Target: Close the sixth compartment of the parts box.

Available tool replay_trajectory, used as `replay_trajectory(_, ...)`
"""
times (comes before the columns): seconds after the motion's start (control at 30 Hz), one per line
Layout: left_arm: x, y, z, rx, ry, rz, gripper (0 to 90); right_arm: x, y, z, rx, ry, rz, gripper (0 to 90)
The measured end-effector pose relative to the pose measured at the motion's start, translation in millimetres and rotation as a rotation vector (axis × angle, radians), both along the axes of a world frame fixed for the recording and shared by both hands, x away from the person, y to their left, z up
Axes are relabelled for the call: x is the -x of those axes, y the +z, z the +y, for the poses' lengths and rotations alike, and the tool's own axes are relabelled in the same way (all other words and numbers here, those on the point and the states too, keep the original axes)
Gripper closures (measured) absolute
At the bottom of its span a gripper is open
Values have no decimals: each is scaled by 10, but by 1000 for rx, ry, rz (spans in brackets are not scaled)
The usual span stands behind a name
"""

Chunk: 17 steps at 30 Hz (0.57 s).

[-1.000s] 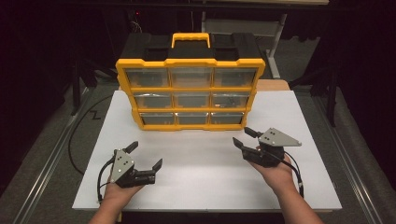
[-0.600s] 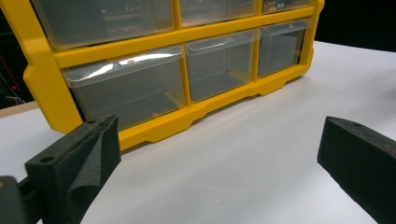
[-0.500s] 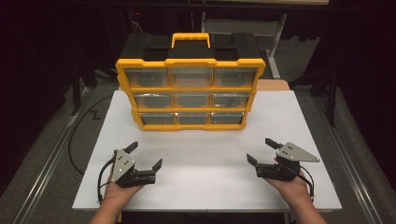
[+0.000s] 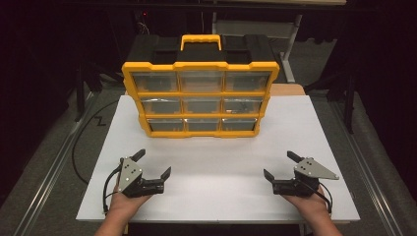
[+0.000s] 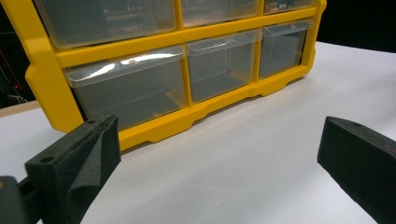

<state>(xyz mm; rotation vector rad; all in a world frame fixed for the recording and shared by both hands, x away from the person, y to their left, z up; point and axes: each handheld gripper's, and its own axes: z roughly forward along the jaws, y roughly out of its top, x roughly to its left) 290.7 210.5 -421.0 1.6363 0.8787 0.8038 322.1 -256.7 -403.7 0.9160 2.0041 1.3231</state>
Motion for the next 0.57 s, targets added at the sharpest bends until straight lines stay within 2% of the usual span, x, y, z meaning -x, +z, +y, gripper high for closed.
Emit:
replay_trajectory(0.1, 3, 3, 4, 6, -4, -4, 4, 10, 1, 42, -7, -4, -2, 9)
replay_trajectory(0.23, -8, -3, 0, 2, -12, 0, 4, 34, -4, 89, 18, -3, -25, 9)
replay_trajectory(0.37, -10, 0, 2, 5, -11, -3, 4, 22, -19, 78, 9, -10, -14, 9)
replay_trajectory(0.57, -13, 0, 8, 7, -6, 0, 4, 30, -13, 66, -1, -22, -38, 9)
